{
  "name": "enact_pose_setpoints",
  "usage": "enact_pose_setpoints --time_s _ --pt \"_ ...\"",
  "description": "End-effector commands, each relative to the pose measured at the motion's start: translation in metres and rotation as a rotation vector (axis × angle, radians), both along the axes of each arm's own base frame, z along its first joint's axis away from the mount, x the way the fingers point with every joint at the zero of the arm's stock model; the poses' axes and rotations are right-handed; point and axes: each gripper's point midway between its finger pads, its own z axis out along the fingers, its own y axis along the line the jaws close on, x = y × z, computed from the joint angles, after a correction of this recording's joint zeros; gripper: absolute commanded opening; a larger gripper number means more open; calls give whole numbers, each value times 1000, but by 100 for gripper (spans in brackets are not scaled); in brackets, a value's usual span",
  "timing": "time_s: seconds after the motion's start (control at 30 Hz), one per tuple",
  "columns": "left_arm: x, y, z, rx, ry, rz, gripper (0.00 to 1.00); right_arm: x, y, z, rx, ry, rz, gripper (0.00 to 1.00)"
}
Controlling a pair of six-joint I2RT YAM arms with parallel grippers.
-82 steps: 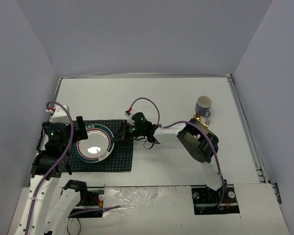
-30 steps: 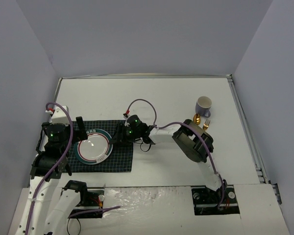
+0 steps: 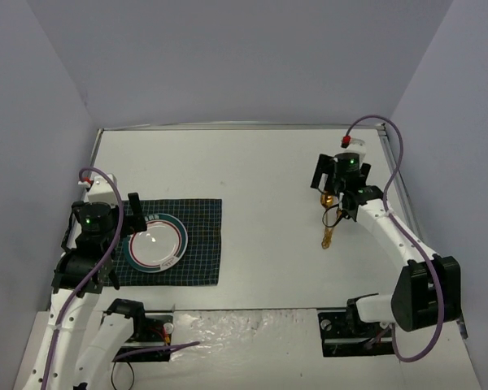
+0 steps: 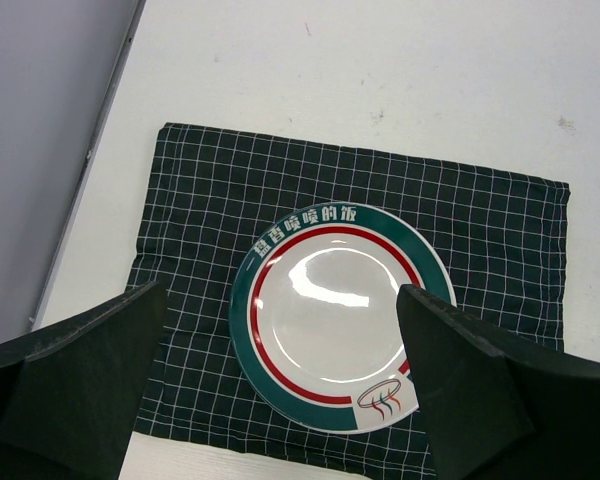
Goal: Set the dinner table for one person
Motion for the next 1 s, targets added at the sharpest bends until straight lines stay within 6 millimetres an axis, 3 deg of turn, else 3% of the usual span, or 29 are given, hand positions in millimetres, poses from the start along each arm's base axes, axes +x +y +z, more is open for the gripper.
enact_pose_setpoints --time_s 0.0,0.1,0.27,0.57,0.97 --pt "5 -2 7 -12 -28 -5 97 19 -29 5 11 -1 51 92" --pt "5 -2 7 -12 -26 -6 97 30 -47 -4 45 20 61 90" --pt "4 -2 9 -14 -35 -7 97 47 -61 -11 9 35 76 87" --pt "4 -3 10 -17 -39 -10 97 69 -60 -37 -4 65 152 73" --pt "6 -5 9 -18 -35 -22 97 69 -58 -59 -10 50 173 44"
